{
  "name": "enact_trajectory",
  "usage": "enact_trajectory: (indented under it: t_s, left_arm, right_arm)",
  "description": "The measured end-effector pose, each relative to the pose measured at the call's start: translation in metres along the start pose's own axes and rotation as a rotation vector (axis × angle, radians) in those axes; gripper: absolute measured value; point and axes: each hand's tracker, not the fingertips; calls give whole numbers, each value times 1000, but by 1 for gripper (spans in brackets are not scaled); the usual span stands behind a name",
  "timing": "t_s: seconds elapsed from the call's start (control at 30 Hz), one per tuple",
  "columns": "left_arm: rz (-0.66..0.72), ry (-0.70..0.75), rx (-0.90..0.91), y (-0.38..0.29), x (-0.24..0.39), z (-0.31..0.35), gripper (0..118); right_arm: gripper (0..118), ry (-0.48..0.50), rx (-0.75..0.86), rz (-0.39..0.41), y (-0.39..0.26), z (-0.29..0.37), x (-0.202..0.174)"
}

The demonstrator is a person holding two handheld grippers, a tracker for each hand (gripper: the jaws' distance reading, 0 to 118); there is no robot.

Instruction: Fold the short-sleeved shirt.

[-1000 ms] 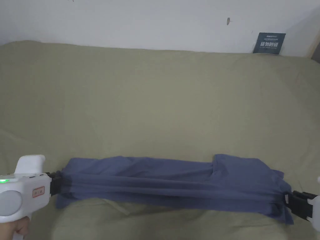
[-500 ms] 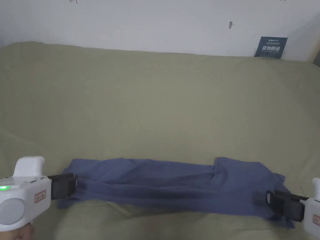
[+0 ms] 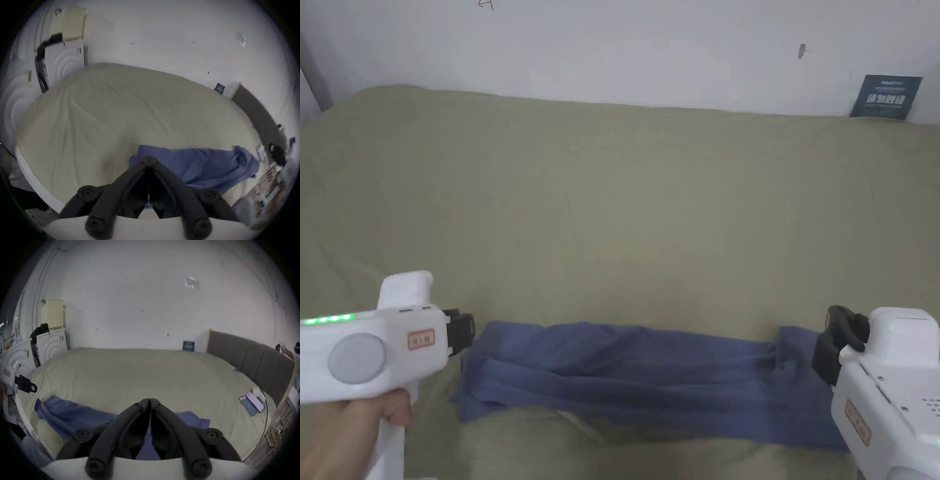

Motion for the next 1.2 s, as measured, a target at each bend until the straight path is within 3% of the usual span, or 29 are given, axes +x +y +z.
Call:
enact_trajectory:
  t_s: [0.23,0.37,0.53,0.57,0.63,0.67,0.7,0.73,0.8,1.1,1.13,1.17,1.2]
  left_arm:
    - [156,-202,-197,28,-44,-24,0]
    - [325,-335,-286,29,-79,-37,0]
    - [278,-276,-337,25,-93,-43,1]
    - [278,-287,-347,24,-95,-45,13]
    - [303,-347,-373,20,-99,-47,78]
    - [323,-400,-380,22,-102,-52,93]
    - [320,-427,-400,19,-100,-57,93]
    - [321,-456,-424,17,-100,-59,118]
    - [367,-508,-413,21,-96,-63,111]
    - [351,-567,-478,8,-61,-89,110]
    - [356,-573,-475,7,-59,-89,105]
    - [385,-578,-470,7,-59,-89,80]
    - [387,-541,-462,6,-62,-93,38]
  right_arm:
    - [8,3,62,19,10,-5,-30]
    - [8,27,44,26,8,-9,-35]
    - [8,27,25,21,4,-10,-36]
    - [8,28,22,17,4,-10,-35]
    - [8,29,15,16,4,-12,-36]
    - [8,31,17,16,4,-12,-36]
    - [8,33,14,19,4,-12,-36]
    - [8,32,11,22,3,-11,-36]
    - [8,31,6,25,3,-13,-37]
    - [8,29,-12,21,5,-11,-31]
    - [8,26,-9,24,5,-9,-31]
    - [8,26,-8,24,6,-10,-30]
    - [8,28,-9,24,7,-9,-29]
